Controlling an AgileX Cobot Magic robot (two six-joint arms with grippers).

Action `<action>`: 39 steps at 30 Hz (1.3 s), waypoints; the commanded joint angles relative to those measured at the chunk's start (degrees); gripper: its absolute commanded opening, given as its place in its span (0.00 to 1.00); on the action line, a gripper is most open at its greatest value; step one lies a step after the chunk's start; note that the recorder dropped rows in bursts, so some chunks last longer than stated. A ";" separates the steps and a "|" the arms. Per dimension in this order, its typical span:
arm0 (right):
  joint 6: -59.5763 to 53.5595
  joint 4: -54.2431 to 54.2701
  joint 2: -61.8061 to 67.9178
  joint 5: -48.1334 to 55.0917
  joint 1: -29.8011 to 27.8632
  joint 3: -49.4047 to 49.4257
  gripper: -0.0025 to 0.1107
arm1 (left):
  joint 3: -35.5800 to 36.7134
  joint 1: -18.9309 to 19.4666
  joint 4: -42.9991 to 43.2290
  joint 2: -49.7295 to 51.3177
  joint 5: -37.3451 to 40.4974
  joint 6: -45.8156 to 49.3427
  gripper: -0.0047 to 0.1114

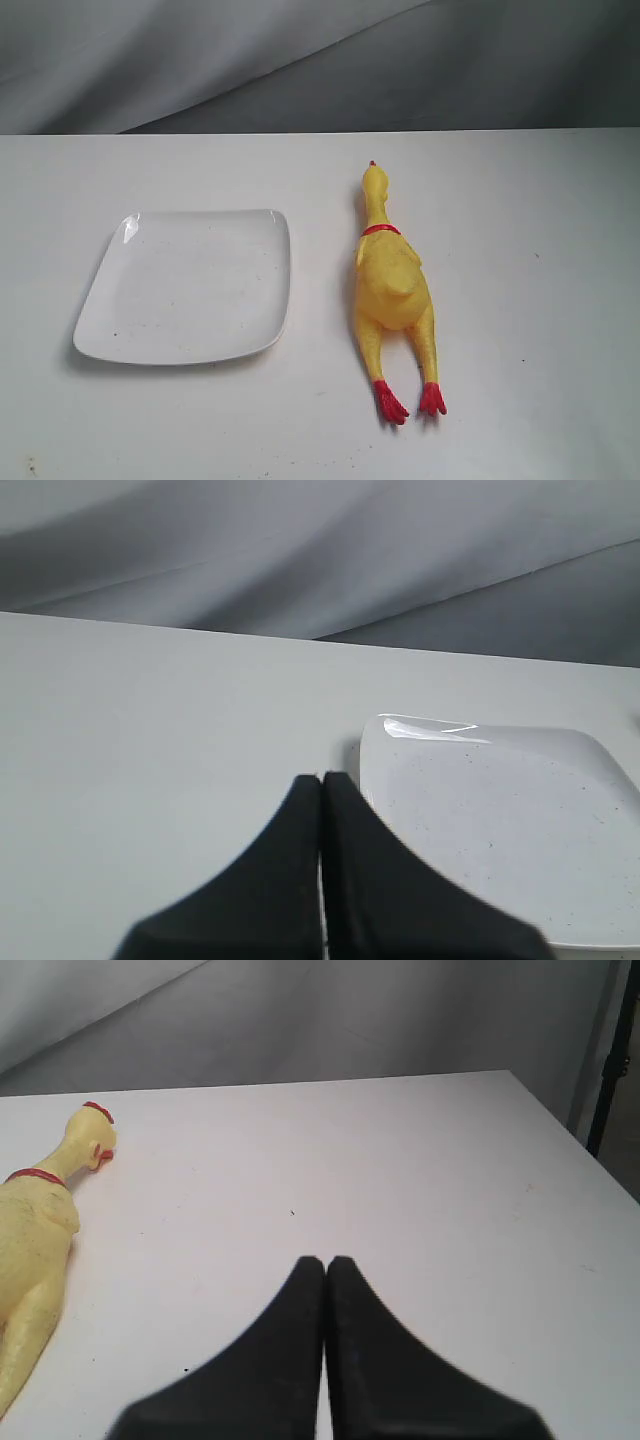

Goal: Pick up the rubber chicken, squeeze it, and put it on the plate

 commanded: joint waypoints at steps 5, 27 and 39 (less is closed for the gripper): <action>0.03 -0.39 -0.36 -0.12 -0.52 0.18 0.02 | 0.23 0.17 0.00 -0.22 -0.32 -0.16 0.04; 0.03 -0.72 -0.36 -45.00 -0.52 0.18 0.02 | 0.23 0.17 0.00 -0.22 -0.32 -0.16 0.04; 1.45 -0.61 -0.36 -51.63 -0.52 0.18 0.02 | 0.23 0.17 0.00 -0.22 -0.32 -0.16 0.04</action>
